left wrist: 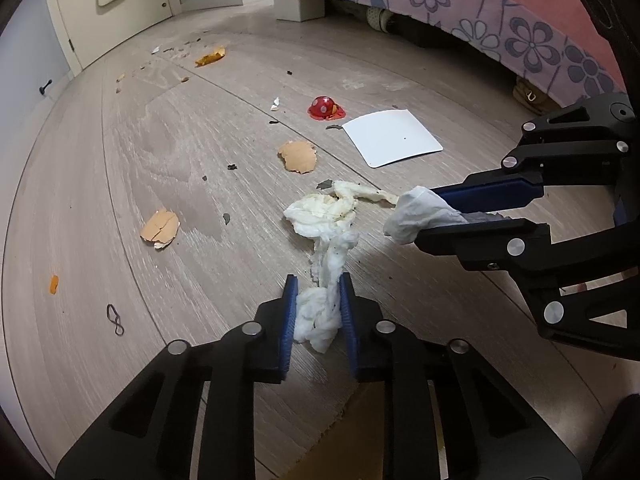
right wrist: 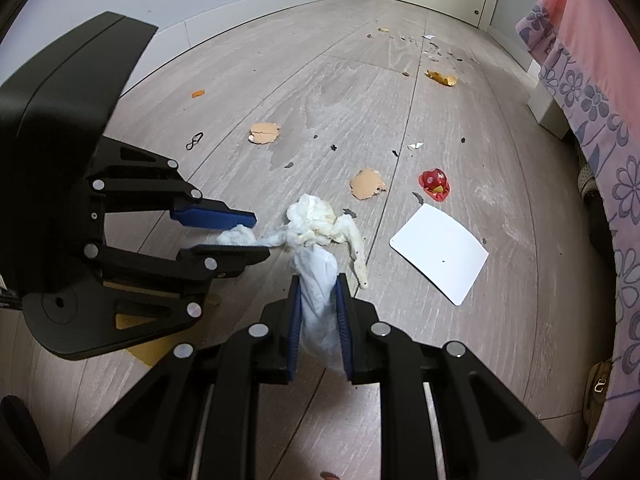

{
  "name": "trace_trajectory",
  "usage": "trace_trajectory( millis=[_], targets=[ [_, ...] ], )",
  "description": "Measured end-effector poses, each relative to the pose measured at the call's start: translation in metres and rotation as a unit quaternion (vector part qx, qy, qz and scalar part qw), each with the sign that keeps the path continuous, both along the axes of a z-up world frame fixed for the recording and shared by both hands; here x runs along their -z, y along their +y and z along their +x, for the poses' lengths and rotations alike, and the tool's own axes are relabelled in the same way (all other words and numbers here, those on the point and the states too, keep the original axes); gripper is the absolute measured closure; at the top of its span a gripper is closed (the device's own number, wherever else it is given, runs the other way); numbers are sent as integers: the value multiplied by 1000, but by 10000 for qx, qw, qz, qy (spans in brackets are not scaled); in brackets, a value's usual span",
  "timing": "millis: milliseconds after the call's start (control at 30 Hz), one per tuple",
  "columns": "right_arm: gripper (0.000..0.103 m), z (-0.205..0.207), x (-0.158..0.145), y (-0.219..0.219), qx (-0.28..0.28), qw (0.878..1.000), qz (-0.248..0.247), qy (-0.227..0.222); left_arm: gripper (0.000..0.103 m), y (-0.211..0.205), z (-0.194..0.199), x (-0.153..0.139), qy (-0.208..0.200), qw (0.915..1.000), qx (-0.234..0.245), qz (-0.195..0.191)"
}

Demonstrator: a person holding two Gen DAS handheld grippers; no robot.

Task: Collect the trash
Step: 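Close the left tool on the long white tissue strand while the right tool holds its tissue, then lift the tissue strand off the floor with the left tool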

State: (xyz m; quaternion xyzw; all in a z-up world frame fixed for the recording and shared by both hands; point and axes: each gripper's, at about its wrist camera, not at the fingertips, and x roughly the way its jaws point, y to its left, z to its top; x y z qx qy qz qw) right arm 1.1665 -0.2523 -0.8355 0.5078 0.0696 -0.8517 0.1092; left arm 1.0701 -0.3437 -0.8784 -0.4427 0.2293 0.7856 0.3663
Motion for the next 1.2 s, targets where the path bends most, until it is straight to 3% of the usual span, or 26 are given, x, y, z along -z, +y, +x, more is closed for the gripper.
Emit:
trace_trajectory(
  millis=[267, 833, 1000, 1200],
  targets=[
    [86, 0, -1, -2, -26, 10000, -28, 7, 95, -2, 1, -2, 93, 9999, -39, 14],
    [86, -1, -21, -7, 58, 9998, -145, 117, 95, -14, -1, -31, -10, 9996, -210, 172],
    [86, 5, -48, -8, 78, 9997, -239, -32, 95, -20, 7, -71, -127, 9992, -368, 112],
    [86, 14, -114, -5, 63, 9994, -298, -162, 95, -21, 19, -152, -254, 9984, -498, 12]
  ],
)
